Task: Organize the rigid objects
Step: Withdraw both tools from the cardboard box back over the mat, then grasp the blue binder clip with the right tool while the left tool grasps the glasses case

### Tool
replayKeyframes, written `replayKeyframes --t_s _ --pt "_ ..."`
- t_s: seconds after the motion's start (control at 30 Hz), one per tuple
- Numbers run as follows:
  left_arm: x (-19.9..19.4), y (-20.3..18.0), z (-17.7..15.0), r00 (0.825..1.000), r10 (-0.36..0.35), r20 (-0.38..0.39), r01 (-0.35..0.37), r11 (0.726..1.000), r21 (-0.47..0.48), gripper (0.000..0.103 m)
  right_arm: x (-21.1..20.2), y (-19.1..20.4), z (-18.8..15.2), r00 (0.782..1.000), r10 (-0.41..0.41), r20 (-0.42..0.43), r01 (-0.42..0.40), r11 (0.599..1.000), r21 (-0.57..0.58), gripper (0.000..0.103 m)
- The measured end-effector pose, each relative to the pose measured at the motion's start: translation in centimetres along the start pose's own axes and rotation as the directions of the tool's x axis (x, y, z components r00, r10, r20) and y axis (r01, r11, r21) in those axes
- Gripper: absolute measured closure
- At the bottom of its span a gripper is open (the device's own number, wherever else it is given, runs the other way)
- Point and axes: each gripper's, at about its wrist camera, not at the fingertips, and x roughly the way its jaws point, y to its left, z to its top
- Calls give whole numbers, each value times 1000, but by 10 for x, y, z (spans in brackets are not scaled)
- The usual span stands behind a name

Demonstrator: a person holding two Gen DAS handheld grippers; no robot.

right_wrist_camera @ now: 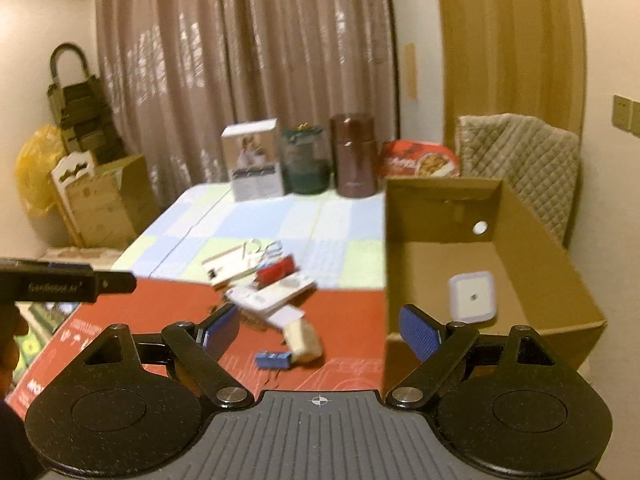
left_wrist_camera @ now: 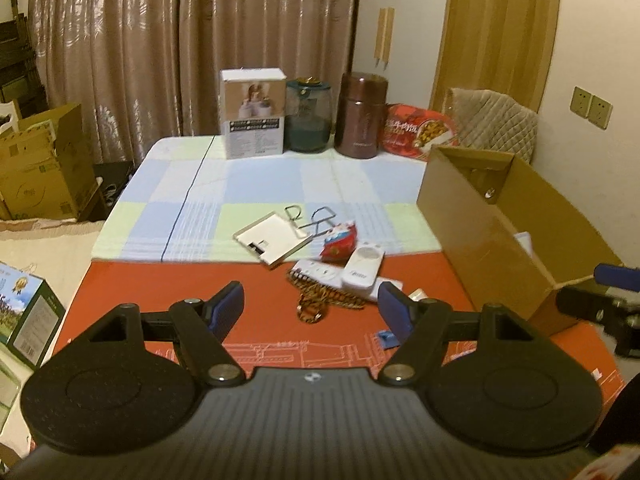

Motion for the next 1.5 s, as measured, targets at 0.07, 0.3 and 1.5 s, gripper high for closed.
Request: replayKeyframes --t_s 0.07,0.3,1.5 --pt "5 4 -4 1000 5 -10 -5 1000 0 33 9 7 -8 1000 10 -20 -11 1000 -12 19" --pt "28 13 -16 999 4 -42 -4 1000 20 33 40 24 -31 995 51 -81 -55 998 -41 19" --pt "135 47 -33 989 -48 -137 52 998 29 33 193 42 -69 978 38 -203 -51 997 -62 44"
